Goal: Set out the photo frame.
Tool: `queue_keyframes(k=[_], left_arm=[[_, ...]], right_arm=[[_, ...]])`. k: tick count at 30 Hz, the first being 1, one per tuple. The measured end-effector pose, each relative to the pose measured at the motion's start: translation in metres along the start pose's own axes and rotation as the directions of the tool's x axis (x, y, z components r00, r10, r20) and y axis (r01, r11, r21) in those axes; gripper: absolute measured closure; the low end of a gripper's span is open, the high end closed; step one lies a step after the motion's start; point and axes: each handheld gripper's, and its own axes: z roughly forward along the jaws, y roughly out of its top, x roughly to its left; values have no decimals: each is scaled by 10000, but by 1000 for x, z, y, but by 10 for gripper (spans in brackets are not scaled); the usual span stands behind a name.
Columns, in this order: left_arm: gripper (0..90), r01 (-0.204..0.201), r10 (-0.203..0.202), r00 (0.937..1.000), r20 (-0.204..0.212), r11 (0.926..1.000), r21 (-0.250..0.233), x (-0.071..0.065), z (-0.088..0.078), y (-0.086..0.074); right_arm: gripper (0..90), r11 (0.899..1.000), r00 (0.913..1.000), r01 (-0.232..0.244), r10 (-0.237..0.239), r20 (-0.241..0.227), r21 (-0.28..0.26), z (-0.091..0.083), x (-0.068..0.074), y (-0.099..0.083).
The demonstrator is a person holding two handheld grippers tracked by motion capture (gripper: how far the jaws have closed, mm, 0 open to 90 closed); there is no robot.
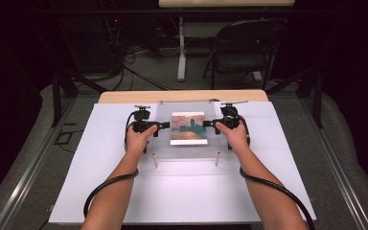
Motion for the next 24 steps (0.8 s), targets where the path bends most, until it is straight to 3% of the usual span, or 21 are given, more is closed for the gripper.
queue_keyframes(k=[7,16,23,24], left_arm=[[212,-345,343,9994,-85,9992,-200,-5,-9,2],[225,-857,832,9958,-370,9937,-725,-17,-23,2],[268,-1068,1029,9938,-425,9889,-1033,-22,-37,1],[309,-1067,1031,9940,-377,9878,-1136,-23,-41,1]], right_arm=[[265,9991,9993,361,-358,104,-231,-6,6,3],[273,9917,9956,903,-876,330,-919,-19,18,2],[295,9840,9913,1280,-1229,480,-1240,-30,27,3],[321,9820,9908,1322,-1269,477,-1348,-36,29,3]])
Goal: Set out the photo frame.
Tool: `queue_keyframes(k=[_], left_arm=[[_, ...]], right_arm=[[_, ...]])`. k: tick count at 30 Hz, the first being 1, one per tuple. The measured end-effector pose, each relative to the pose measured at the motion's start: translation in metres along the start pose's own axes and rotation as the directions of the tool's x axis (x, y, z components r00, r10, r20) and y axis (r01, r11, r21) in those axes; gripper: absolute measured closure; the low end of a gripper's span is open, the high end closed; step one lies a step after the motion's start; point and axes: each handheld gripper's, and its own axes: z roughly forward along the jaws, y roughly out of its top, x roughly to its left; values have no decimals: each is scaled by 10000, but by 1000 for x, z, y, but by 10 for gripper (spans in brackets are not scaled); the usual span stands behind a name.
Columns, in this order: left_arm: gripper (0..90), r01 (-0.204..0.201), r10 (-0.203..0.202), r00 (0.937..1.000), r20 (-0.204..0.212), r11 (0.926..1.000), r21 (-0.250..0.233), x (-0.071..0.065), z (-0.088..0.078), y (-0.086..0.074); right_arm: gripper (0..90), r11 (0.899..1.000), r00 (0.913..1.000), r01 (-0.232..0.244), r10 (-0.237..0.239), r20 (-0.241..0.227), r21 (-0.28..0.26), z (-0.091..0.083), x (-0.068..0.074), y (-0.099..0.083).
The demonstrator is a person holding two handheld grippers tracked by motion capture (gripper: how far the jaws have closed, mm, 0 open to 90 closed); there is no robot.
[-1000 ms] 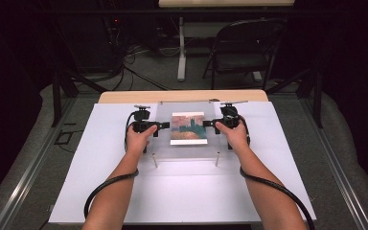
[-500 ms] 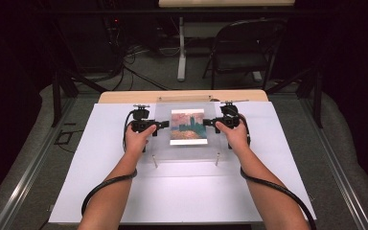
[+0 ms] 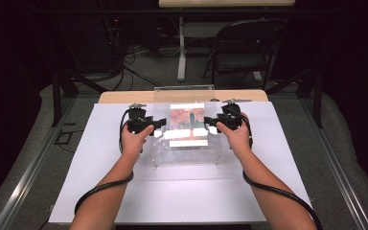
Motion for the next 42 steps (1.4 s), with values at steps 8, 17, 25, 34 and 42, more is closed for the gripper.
queue_keyframes(k=[8,17,25,34,42], left_arm=[[407,36,-36,10000,-8,9990,-450,-5,-17,1],[492,-192,215,9994,280,9965,-814,-9,-37,1],[520,-628,649,9977,175,9925,-1048,-20,-52,-2],[583,-1051,1103,9935,294,9844,-1409,-28,-74,-9],[666,-1597,1732,9838,471,9646,-2100,-44,-108,-28]], right_arm=[[348,9988,9989,476,-476,-22,-141,-14,7,3],[401,9942,9948,1019,-1019,23,-335,-34,15,5],[443,9891,9910,1336,-1331,119,-620,-50,23,3],[500,9783,9846,1747,-1734,214,-1112,-71,35,-3],[606,9581,9755,2190,-2187,224,-1844,-105,48,-20]])
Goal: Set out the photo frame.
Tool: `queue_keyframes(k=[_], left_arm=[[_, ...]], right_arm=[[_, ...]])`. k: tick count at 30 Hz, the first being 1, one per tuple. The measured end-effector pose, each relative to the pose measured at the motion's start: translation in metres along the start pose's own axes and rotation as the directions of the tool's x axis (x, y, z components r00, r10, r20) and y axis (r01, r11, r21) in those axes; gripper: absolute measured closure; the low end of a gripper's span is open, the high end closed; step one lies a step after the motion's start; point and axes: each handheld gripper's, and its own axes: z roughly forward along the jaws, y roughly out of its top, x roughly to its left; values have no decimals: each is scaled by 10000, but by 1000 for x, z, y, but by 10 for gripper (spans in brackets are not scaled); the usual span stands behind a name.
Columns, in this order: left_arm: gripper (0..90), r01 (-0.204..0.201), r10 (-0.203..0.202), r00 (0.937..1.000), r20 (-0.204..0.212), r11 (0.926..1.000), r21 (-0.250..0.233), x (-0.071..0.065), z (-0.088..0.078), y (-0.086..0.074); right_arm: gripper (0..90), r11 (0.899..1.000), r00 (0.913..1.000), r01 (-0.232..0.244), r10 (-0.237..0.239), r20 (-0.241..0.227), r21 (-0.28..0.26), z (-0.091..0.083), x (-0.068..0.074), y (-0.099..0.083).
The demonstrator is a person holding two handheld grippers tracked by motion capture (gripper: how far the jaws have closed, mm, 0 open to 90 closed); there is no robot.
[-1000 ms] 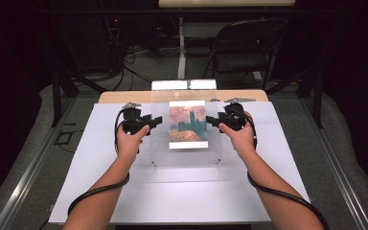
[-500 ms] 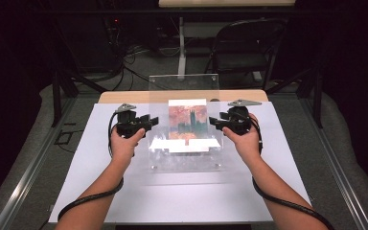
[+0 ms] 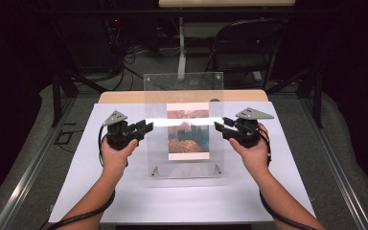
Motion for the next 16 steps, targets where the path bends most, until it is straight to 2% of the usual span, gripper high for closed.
queue_keyframes(k=[6,9,12,14,15,16], left_arm=[[718,-511,526,9983,248,9971,-558,-22,-30,-17],[732,-630,663,9968,437,9953,-731,-32,-43,-25],[732,-897,937,9947,429,9922,-867,-40,-52,-32],[722,-1069,1125,9921,551,9897,-955,-43,-55,-36],[717,-1244,1295,9905,472,9874,-982,-45,-56,-37],[718,-1244,1295,9905,472,9874,-982,-45,-56,-37]], right_arm=[[691,9969,9985,483,-497,-219,-627,-38,18,-14],[705,9961,9981,444,-475,-386,-768,-52,25,-22],[707,9957,9973,289,-348,-650,-884,-64,32,-30],[685,9950,9962,260,-338,-802,-969,-69,35,-35],[680,9949,9958,239,-323,-859,-977,-70,36,-37],[680,9949,9958,239,-323,-859,-977,-70,36,-37]])
